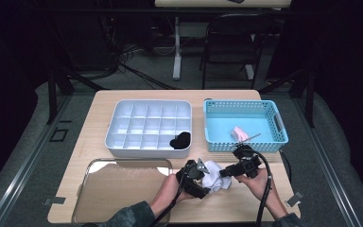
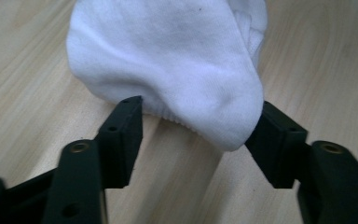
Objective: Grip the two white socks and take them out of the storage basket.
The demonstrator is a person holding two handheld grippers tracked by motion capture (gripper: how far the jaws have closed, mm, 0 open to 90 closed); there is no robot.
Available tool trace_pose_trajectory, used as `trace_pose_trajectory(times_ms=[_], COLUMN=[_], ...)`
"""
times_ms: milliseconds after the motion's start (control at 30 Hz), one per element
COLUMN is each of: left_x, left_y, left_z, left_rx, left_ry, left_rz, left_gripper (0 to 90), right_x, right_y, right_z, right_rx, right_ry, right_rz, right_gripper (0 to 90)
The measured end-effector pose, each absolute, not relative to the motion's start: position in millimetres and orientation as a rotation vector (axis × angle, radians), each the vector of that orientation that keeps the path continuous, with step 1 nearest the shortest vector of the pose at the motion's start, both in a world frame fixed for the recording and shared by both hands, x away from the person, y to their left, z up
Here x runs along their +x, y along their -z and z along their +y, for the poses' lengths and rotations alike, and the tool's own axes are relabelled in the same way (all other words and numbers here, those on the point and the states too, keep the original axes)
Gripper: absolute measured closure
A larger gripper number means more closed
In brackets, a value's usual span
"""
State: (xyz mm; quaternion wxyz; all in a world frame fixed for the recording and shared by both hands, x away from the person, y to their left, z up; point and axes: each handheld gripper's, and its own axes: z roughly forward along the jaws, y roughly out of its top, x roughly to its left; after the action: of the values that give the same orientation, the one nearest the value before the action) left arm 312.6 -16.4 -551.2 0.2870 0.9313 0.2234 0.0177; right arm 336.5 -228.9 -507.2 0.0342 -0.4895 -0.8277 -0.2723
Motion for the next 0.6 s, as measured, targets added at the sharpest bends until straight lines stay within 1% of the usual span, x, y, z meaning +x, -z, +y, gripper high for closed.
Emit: trace_pose_trajectory(times_ms=[33,133,200,233,267,300,333,433,500,600], left_x=[312.8,314.2,315.0,315.5,315.7,316.2,316.6,318.0,319.0,320.7], left_y=[551.8,553.6,554.8,555.1,555.6,555.7,556.0,556.7,556.4,556.0], left_z=[-16.2,-15.3,-14.6,-14.0,-13.8,-13.3,-13.0,-12.1,-10.9,-8.5], left_rx=[2.487,2.486,2.482,2.480,2.475,2.474,2.471,2.467,2.469,2.460], left_ry=[-0.047,-0.044,-0.033,-0.031,-0.037,-0.038,-0.035,-0.036,-0.044,-0.055], left_rz=[0.599,0.601,0.607,0.607,0.610,0.608,0.610,0.618,0.628,0.643], left_gripper=[43.0,48.5,50.6,52.3,54.3,55.3,56.6,59.0,59.2,59.3], right_x=[336.4,336.6,337.2,336.6,337.8,337.5,338.9,340.5,341.5,340.5], right_y=[506.4,513.3,522.0,526.9,529.2,532.1,532.3,535.2,534.9,535.8], right_z=[-232.3,-237.4,-235.8,-234.3,-234.4,-232.4,-233.1,-230.9,-229.8,-226.8], right_rx=[-1.509,-1.498,-1.481,-1.505,-1.483,-1.501,-1.480,-1.500,-1.476,-1.479], right_ry=[0.822,0.797,0.735,0.730,0.685,0.665,0.637,0.659,0.639,0.651], right_rz=[-2.556,-2.543,-2.539,-2.542,-2.556,-2.565,-2.588,-2.575,-2.582,-2.570], right_gripper=[49.4,43.5,41.8,44.9,50.0,55.7,63.8,76.8,81.5,83.7])
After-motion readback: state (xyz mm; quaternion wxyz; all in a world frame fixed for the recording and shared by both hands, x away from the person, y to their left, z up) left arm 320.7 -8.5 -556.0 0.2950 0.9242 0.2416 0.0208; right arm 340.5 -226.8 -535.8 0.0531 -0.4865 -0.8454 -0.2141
